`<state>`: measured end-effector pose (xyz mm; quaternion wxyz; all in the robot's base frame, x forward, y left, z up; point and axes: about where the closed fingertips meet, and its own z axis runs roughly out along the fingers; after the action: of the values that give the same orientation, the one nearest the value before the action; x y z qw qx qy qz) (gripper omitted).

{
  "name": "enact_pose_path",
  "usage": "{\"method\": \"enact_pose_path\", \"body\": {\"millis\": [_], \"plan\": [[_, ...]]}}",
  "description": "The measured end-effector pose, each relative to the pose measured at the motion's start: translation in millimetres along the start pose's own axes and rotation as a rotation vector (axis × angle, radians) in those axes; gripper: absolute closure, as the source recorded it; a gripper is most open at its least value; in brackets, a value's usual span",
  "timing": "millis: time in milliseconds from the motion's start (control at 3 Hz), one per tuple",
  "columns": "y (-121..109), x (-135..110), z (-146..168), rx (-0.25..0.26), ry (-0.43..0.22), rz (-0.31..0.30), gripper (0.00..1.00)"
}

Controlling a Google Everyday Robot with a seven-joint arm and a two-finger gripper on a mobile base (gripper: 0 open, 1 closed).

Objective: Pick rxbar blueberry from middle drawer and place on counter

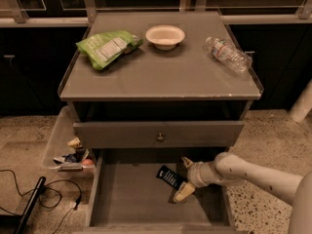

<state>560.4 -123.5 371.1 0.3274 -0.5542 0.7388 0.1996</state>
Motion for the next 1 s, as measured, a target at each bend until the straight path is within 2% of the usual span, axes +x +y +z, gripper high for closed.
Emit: {"method": "enact_pose_path", "body": {"millis": [1000], "plan": [[-4,3,26,0.024,-0.005,0.124,0.00]]}}
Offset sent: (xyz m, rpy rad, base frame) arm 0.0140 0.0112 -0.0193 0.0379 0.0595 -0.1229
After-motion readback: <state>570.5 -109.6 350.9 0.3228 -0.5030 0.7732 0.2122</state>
